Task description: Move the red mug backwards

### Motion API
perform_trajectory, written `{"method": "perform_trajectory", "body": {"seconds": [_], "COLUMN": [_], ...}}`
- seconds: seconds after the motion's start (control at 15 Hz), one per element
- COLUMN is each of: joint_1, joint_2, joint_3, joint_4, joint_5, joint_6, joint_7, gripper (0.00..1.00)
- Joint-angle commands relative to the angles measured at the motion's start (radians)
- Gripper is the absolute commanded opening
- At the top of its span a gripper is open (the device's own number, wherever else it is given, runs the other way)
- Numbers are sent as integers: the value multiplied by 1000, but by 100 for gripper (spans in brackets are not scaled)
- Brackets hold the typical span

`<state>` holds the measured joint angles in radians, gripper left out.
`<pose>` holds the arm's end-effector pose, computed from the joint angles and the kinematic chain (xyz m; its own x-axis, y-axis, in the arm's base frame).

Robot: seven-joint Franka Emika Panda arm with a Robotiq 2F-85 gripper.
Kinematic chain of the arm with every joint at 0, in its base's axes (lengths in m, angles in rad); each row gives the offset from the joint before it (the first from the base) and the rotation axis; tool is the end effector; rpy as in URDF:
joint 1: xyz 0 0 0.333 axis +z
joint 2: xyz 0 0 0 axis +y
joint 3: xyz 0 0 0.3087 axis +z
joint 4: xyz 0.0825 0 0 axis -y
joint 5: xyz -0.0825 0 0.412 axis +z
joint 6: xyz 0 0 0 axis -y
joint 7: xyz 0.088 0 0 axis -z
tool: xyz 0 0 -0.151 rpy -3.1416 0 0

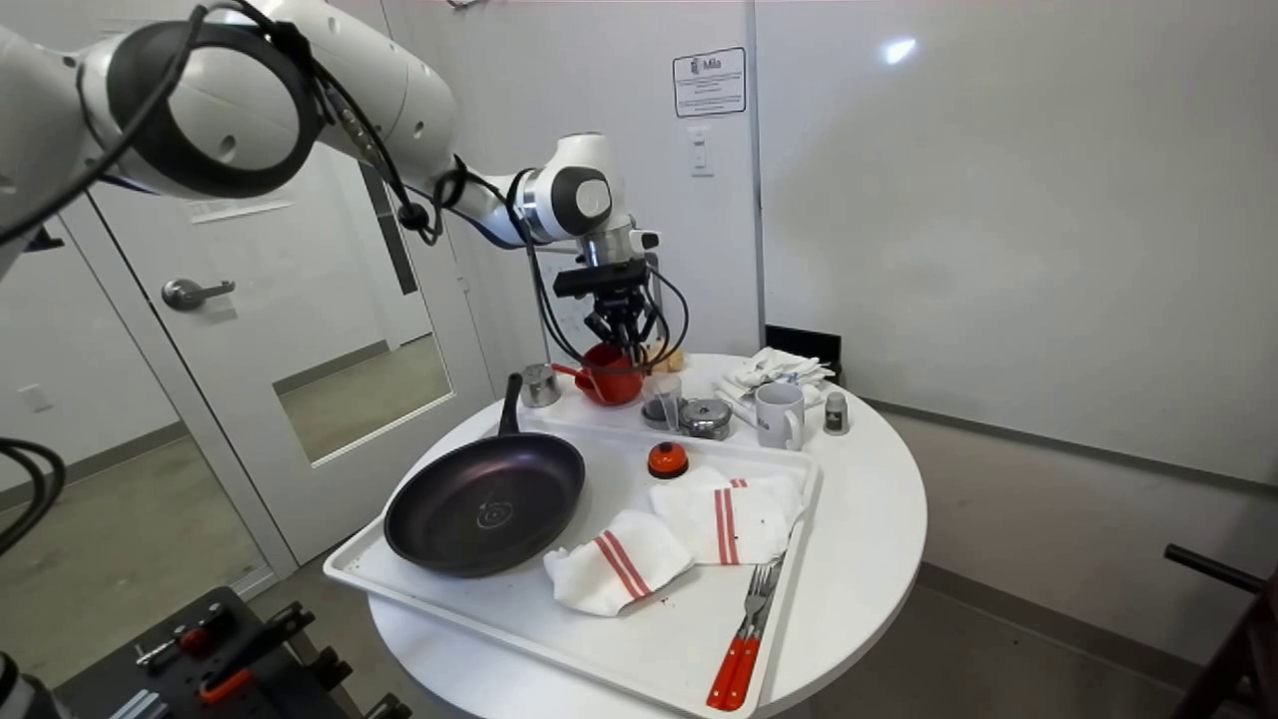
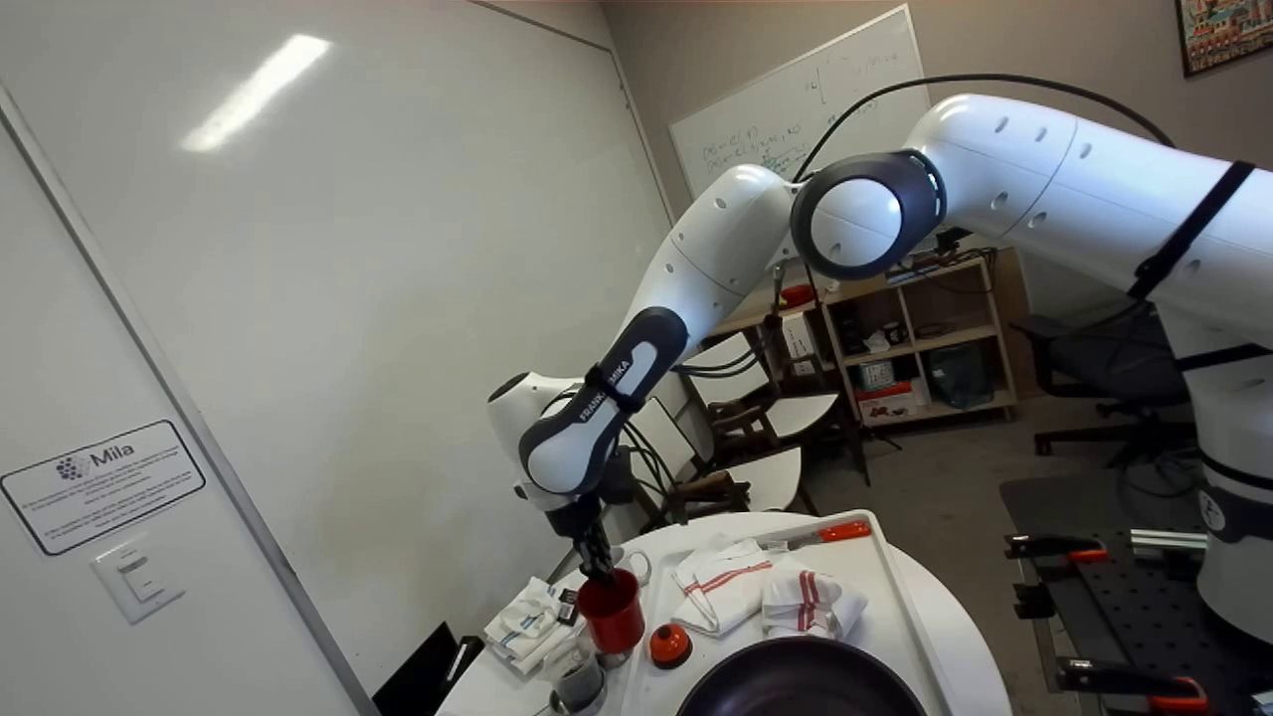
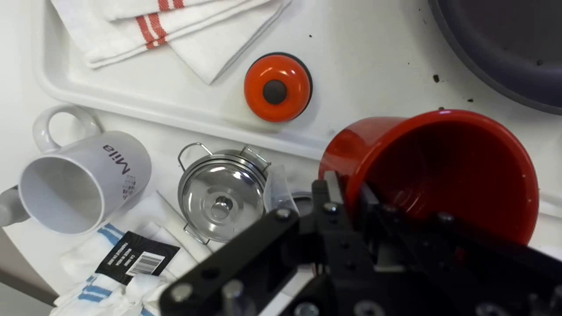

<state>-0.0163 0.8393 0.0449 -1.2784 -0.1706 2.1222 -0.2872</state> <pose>0.7691 0.0015 0.1844 0.9252 0.3784 -0.0303 0.3794 -0.9189 0.1079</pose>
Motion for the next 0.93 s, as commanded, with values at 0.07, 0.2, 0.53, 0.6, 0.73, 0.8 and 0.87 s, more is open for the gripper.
{"method": "perform_trajectory", "body": {"seconds": [0.07, 0.2, 0.53, 0.6, 0.73, 0.8, 0.87], "joint_1": [-18, -21, -24, -24, -23, -22, -21], "joint_2": [26, 47, 92, 100, 115, 122, 129], "joint_3": [8, 9, 11, 11, 10, 9, 8], "joint_4": [9, 16, 33, 37, 47, 51, 59], "joint_5": [47, 62, 85, 87, 88, 87, 86], "joint_6": [-10, -11, -14, -16, -19, -20, -23], "joint_7": [-8, -7, -7, -7, -4, -3, -2], "gripper": [2, 2, 2, 2, 2, 2, 2]}}
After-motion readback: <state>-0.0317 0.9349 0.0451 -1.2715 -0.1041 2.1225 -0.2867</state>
